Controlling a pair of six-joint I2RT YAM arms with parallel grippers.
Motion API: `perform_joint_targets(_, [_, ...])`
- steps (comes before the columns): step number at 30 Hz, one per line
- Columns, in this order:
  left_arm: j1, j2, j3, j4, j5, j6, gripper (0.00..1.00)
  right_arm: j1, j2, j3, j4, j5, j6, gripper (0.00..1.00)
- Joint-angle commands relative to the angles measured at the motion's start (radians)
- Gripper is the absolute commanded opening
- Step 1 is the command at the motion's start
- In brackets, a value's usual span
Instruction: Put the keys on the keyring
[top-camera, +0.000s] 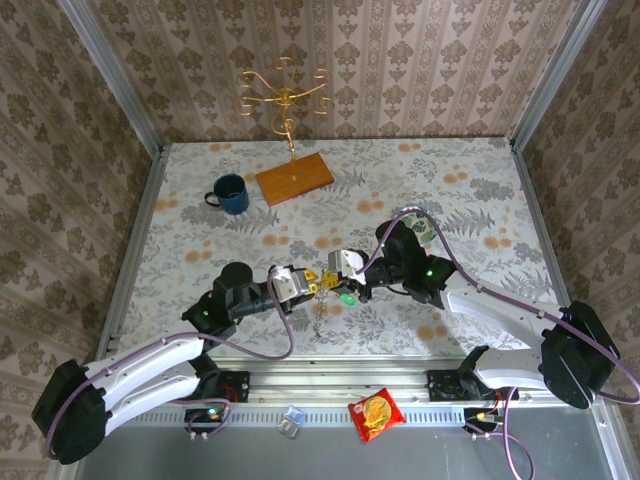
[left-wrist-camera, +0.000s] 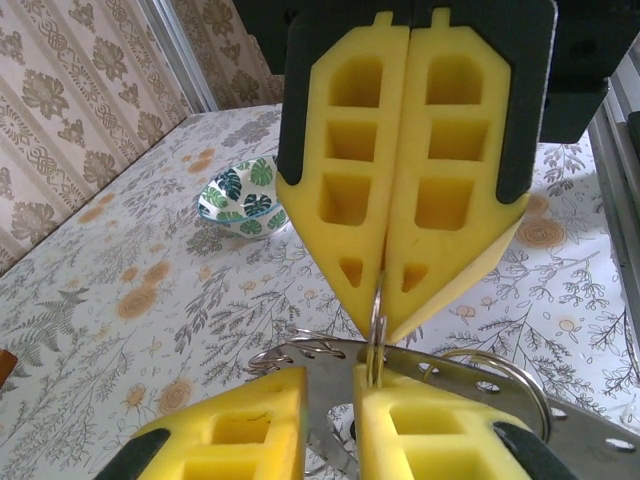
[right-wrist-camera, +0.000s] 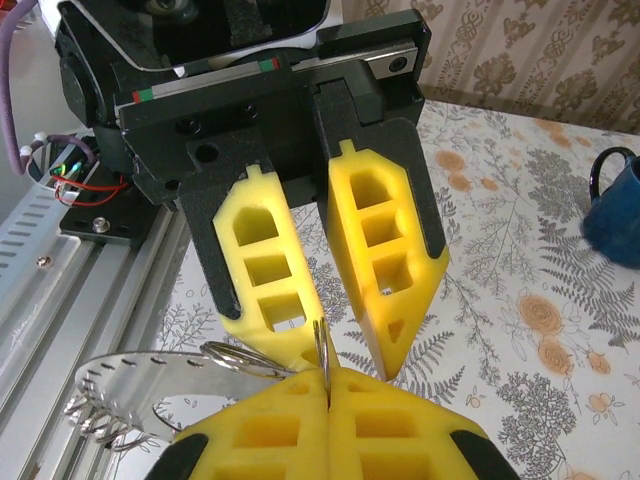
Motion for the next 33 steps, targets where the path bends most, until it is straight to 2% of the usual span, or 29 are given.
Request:
perform_joint_targets(1, [-0.016,-0.024,0.003,0.065,0.038,0.015,0.2,0.01,-0.009,0.027,-0.024,0.042,-0.022,0.0])
perform_joint_targets(7, [-0.017,-0.026,0.002,0.015,0.019,0.047,0.21,0.01,-0.026,0.017,-0.002,0.037,-0.005,0.0])
perform_joint_targets(10, [-0.017,-0.027,-0.003,0.002,0.005,0.058,0.27,0.007,-0.028,0.015,-0.006,0.045,-0.003,0.0])
perform_joint_targets(14, [-0.021,-0.031,-0.004,-0.018,-0.001,0.066,0.28,0.008,-0.032,0.011,-0.004,0.063,0.0,0.0])
perform_joint_targets(20, [-0.029,-0.032,0.003,-0.031,0.007,0.075,0.25,0.008,-0.024,0.02,-0.024,0.08,-0.005,0.0])
perform_joint_targets(33, [-0.036,-0.011,0.015,-0.005,-0.008,0.089,0.17,0.019,-0.009,0.043,-0.078,0.028,-0.033,0.0])
